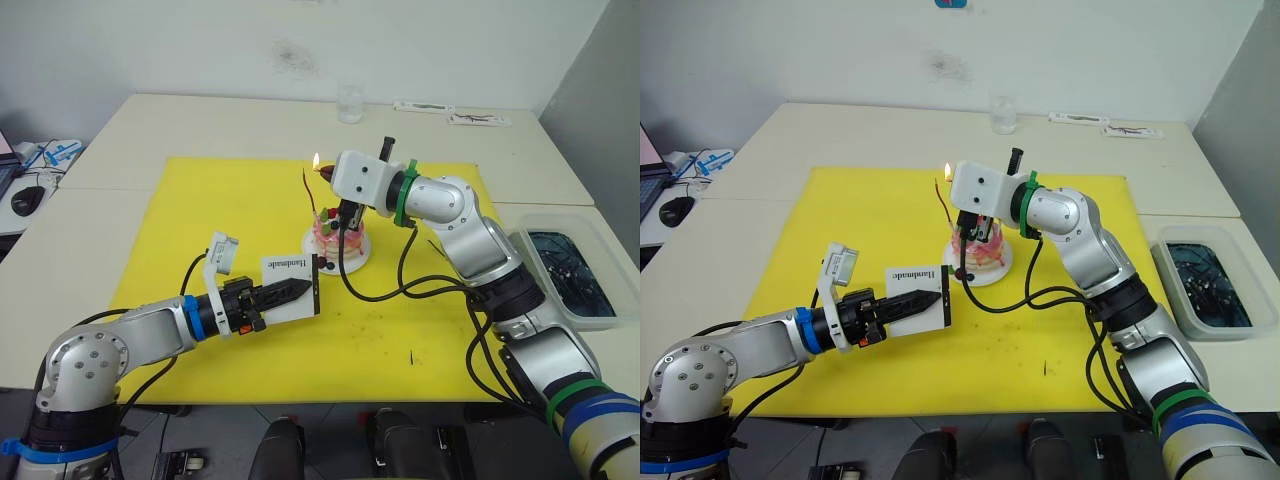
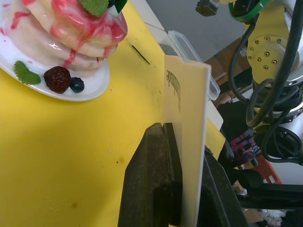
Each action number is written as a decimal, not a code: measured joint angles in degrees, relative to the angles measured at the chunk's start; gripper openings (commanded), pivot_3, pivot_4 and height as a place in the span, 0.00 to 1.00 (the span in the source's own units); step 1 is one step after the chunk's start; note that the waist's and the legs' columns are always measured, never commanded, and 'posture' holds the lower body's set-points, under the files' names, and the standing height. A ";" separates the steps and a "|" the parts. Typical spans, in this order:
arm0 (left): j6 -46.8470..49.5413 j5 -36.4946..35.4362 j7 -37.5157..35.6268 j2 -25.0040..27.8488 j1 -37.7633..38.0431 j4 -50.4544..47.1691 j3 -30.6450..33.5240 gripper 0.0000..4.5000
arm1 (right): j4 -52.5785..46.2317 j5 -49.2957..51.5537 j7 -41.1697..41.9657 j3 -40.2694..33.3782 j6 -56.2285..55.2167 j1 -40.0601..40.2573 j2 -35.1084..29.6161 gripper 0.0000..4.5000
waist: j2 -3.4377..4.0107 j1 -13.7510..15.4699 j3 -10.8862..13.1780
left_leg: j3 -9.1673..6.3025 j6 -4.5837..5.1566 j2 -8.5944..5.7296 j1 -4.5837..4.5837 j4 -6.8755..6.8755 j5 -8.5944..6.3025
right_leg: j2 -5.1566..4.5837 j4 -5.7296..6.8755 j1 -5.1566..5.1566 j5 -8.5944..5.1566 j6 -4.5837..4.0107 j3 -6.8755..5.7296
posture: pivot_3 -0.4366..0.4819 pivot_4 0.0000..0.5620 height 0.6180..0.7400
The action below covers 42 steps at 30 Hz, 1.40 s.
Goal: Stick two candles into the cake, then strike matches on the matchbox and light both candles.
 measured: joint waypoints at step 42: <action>0.00 -0.46 1.17 -0.47 -0.42 0.01 -1.06 0.00 | 7.74 -3.47 -1.33 1.52 -10.97 -2.20 1.89 0.00 | 0.00 -0.01 0.00 | -0.01 0.00 0.00 0.00 0.00 0.00 | 0.00 0.01 0.00 0.04 -0.02 0.00 | 0.48 0.27 1.00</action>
